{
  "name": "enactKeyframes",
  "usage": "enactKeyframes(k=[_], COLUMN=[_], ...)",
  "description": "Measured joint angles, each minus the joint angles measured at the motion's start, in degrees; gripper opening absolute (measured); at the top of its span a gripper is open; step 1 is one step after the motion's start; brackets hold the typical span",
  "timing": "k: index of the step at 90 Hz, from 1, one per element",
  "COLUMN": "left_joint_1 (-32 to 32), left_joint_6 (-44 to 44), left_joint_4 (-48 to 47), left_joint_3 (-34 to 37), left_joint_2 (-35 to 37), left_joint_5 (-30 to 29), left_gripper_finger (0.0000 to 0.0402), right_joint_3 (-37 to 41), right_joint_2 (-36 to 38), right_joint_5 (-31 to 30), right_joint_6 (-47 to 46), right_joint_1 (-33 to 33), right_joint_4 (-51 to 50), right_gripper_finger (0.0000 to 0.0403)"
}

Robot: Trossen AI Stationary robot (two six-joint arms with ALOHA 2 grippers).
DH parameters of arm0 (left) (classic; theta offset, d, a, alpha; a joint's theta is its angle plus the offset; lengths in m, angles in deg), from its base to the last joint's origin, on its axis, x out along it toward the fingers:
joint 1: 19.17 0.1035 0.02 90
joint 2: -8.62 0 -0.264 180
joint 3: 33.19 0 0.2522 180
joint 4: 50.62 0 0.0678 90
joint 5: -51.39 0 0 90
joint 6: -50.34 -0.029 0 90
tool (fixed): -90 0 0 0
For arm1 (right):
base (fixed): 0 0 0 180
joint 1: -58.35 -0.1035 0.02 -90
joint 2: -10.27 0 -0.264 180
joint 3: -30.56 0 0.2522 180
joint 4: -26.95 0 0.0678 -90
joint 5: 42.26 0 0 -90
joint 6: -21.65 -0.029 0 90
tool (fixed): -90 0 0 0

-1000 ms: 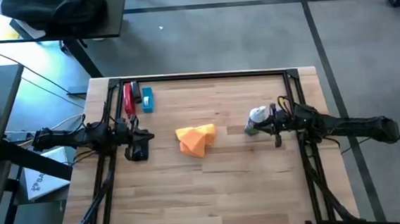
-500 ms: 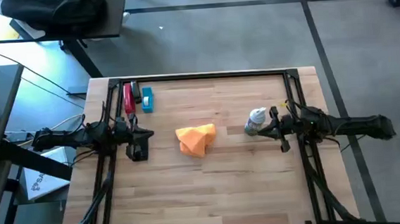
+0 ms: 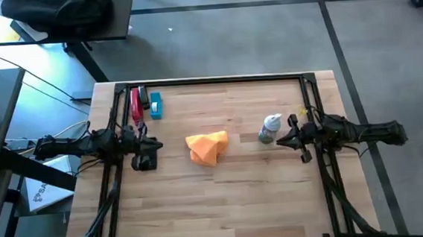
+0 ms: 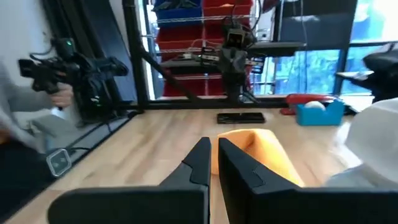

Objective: Apply microfiber cloth
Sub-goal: Return to Home Position

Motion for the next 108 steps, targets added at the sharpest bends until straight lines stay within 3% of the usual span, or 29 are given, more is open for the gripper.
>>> enactKeyframes(k=[16, 52, 66, 81, 108], left_joint_1=[-0.01, -0.02, -0.04, -0.02, -0.04], left_joint_6=[-2.20, -0.82, -1.28, -12.44, -12.02], left_joint_4=[-0.17, -0.36, -0.24, -0.19, -0.06], left_joint_3=[0.00, 0.00, 0.00, 0.00, -0.01], left_joint_2=[-0.24, -0.24, -0.24, -0.24, -0.39], left_joint_5=[1.64, 1.65, 1.59, 5.39, 6.79], left_gripper_finger=[0.0000, 0.0000, 0.0000, 0.0000, 0.0000], right_joint_3=[0.00, 0.00, 0.00, 0.00, 0.00], right_joint_2=[0.18, 0.16, 0.14, 0.14, 0.14], right_joint_5=[-5.56, -5.24, -5.02, -5.04, -5.04], right_joint_6=[3.35, -8.13, -8.16, -8.07, -8.04], right_joint_1=[-1.84, -2.54, -2.54, -2.54, -2.54], right_joint_4=[0.76, -0.20, -0.24, -0.24, -0.62], right_gripper_finger=[0.0000, 0.0000, 0.0000, 0.0000, 0.0000])
